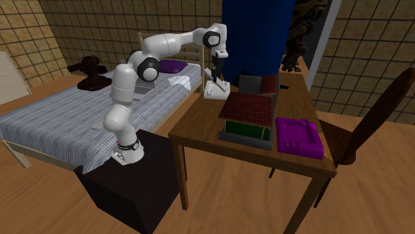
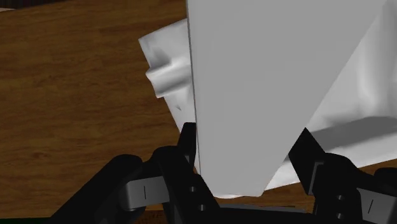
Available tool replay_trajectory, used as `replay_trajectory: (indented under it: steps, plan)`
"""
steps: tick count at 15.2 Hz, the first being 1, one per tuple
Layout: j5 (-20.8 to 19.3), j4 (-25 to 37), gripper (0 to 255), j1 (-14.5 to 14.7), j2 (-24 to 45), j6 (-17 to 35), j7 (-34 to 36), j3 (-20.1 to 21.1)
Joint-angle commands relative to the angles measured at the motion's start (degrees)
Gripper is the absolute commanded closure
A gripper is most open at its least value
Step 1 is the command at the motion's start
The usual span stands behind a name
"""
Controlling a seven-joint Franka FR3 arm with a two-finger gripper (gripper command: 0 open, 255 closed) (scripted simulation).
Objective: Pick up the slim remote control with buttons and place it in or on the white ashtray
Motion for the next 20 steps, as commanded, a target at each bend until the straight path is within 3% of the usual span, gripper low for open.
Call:
replay_trajectory:
  steps: [1, 11, 19, 20]
  plan:
    - [0.0, -1.4, 255, 0.3, 0.1, 1.5, 0.7, 0.1]
    - [0.8, -11.8, 255, -1.4, -1.7, 10.1, 0.5, 0.0]
    - [0.8, -11.8, 255, -1.4, -1.7, 10.1, 0.5, 0.0]
    - [0.7, -11.7, 0, -1.4, -1.6, 10.1, 0.5, 0.0]
